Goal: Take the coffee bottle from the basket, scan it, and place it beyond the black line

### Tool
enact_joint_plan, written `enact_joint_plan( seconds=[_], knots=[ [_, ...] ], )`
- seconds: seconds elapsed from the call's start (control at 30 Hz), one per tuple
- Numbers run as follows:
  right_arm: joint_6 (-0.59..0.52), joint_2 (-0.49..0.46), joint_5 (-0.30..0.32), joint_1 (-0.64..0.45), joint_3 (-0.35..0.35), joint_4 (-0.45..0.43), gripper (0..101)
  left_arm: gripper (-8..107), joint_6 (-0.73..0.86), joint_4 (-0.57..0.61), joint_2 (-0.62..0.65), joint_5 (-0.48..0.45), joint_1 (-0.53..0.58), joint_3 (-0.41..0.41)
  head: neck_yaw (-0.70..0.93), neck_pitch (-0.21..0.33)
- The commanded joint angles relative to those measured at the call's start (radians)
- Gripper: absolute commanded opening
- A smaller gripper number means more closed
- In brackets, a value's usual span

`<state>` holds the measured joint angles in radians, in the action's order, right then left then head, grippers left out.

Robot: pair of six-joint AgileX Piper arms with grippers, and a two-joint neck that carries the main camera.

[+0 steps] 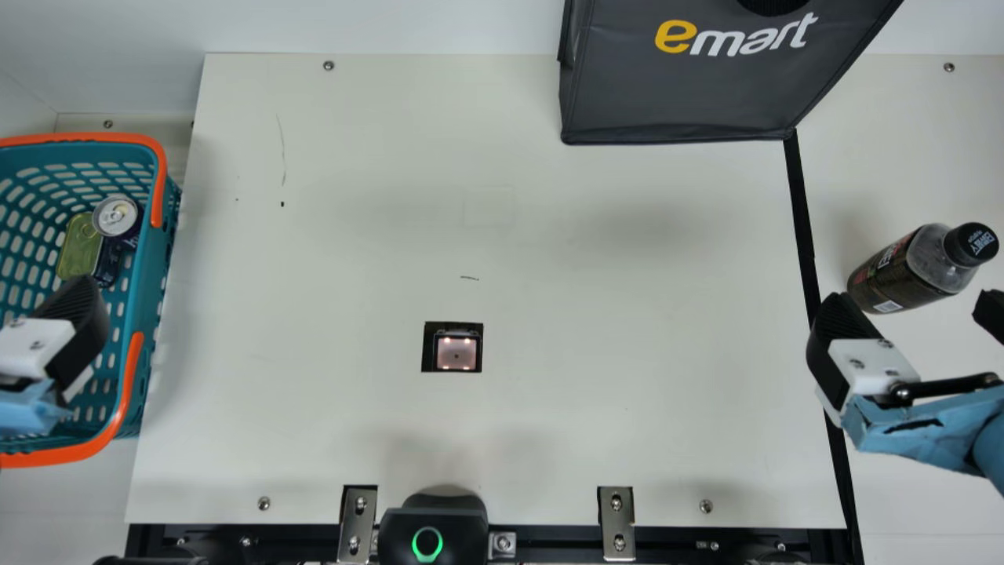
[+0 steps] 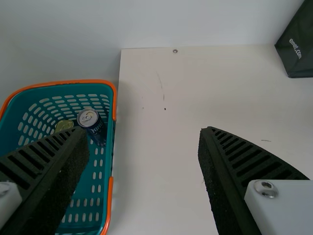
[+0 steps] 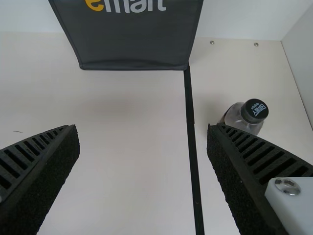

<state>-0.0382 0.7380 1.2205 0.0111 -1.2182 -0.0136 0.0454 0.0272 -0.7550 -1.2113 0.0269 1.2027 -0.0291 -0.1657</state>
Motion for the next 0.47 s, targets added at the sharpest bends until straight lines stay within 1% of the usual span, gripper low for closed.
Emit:
enact_joint_plan(
  seconds=[0.0, 0.43],
  knots=[
    [0.0, 0.0, 0.0, 0.0, 0.0, 0.0, 91, 90, 0.0, 0.0, 0.0, 0.0, 0.0, 0.0, 0.002, 0.027],
    [0.0, 0.0, 0.0, 0.0, 0.0, 0.0, 91, 90, 0.0, 0.0, 0.0, 0.0, 0.0, 0.0, 0.002, 0.027]
  ],
)
